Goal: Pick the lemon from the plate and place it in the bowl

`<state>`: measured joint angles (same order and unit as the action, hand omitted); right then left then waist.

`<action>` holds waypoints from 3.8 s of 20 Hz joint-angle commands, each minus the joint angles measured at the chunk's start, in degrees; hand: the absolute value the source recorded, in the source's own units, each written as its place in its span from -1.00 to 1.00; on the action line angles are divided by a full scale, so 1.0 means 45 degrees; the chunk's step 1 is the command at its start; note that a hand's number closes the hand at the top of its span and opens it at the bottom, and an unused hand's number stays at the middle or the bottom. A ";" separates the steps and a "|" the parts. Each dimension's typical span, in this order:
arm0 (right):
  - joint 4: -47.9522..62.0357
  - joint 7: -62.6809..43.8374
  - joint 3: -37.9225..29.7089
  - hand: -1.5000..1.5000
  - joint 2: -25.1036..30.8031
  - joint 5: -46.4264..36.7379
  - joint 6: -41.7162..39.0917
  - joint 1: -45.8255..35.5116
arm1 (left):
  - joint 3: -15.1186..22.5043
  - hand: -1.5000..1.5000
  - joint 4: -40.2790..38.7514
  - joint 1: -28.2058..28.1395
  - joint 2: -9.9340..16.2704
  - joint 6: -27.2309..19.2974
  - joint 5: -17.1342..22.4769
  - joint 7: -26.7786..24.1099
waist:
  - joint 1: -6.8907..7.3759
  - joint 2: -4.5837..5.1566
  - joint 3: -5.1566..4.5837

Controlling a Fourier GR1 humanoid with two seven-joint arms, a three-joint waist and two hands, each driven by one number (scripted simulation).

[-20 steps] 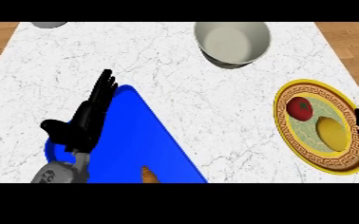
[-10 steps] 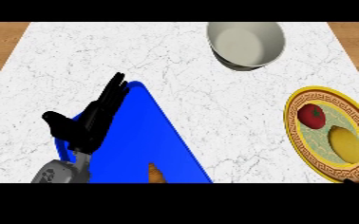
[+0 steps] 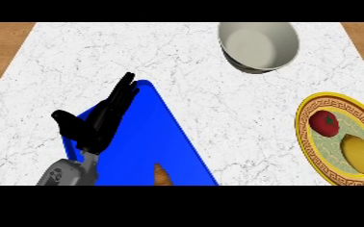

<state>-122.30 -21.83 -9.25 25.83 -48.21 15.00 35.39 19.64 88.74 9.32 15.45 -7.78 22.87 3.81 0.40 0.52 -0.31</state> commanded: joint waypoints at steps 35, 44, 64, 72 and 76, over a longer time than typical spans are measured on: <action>0.4137 -0.4696 -0.0555 -1.00 -0.1177 -0.2017 -0.6721 -0.6050 | -0.1355 0.00 0.0769 -0.1184 -0.1757 0.1410 -0.2013 0.0883 | -0.0095 -0.0129 0.0070; 0.6422 -0.4259 -0.0474 -1.00 -0.1956 -0.3244 -0.5299 -0.6989 | -0.1726 0.00 0.1674 -0.1019 -0.2159 0.1544 -0.2483 0.1923 | -0.0066 -0.0124 0.0072; 0.8519 -0.1203 -0.0845 1.00 -0.1705 -0.3529 -0.3411 -0.7051 | -0.2736 0.00 0.0944 -0.1286 -0.2378 0.2848 -0.2551 0.1444 | -0.0068 -0.0121 0.0071; 0.8251 -0.2177 0.0755 1.00 -0.2611 -0.5016 -0.3778 -0.8043 | -0.3188 0.00 -0.0242 -0.0149 -0.2511 0.2994 -0.2498 0.1110 | -0.0029 -0.0109 0.0062; 0.8785 -0.3747 0.3200 1.00 -0.5436 -0.5367 -0.5884 -1.0487 | -0.2169 0.00 -0.0142 0.0026 -0.2934 0.3228 -0.2742 0.1318 | 0.1457 0.0162 0.0033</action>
<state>-85.86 -34.55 -2.85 10.91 -71.92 -6.21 -4.30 7.43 88.45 8.71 3.64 6.18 11.27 9.85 2.67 -0.21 -1.67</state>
